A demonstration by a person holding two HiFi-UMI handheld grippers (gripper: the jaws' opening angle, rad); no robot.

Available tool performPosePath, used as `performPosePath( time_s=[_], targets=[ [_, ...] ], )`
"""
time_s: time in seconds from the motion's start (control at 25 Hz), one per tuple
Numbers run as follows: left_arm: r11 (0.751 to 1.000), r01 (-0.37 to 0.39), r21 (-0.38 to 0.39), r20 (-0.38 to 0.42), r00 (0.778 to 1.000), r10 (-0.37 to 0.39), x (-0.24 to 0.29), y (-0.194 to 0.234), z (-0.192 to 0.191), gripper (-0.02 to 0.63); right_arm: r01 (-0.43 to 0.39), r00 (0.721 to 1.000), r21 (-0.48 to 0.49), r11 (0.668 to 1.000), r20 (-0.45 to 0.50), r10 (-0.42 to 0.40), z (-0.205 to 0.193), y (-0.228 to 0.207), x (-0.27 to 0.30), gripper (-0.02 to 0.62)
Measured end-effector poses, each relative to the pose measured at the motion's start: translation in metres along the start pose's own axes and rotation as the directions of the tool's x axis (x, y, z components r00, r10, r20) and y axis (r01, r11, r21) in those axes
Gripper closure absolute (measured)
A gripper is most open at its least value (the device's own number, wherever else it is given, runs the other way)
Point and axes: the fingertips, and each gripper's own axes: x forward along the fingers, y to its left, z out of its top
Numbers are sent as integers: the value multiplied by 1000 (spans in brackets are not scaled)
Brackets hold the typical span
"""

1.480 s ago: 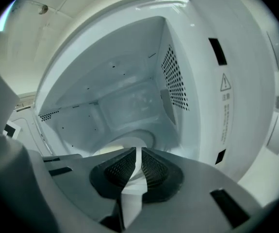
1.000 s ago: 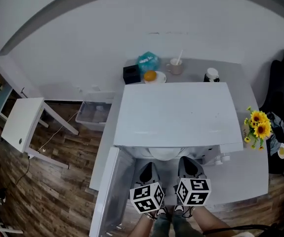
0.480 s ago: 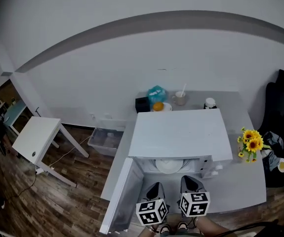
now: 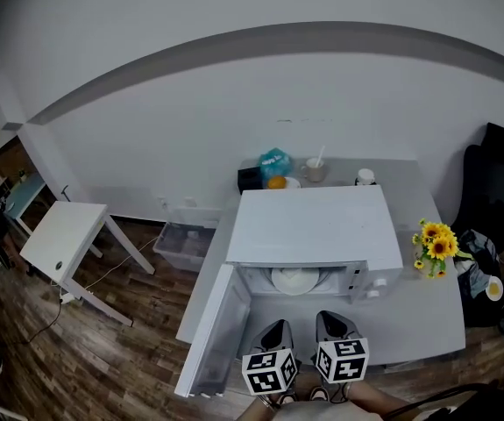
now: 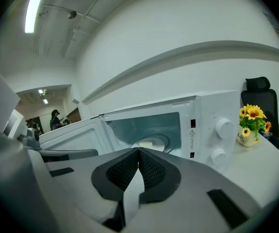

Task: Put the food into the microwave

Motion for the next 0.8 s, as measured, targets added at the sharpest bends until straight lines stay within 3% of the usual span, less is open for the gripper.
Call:
performPosePath(
  time_s=[0.8],
  targets=[
    [1000, 2, -24, -19, 1000, -3, 3, -9, -9, 601, 10, 999, 14, 1000, 31, -10, 0, -10, -19, 580]
  ],
)
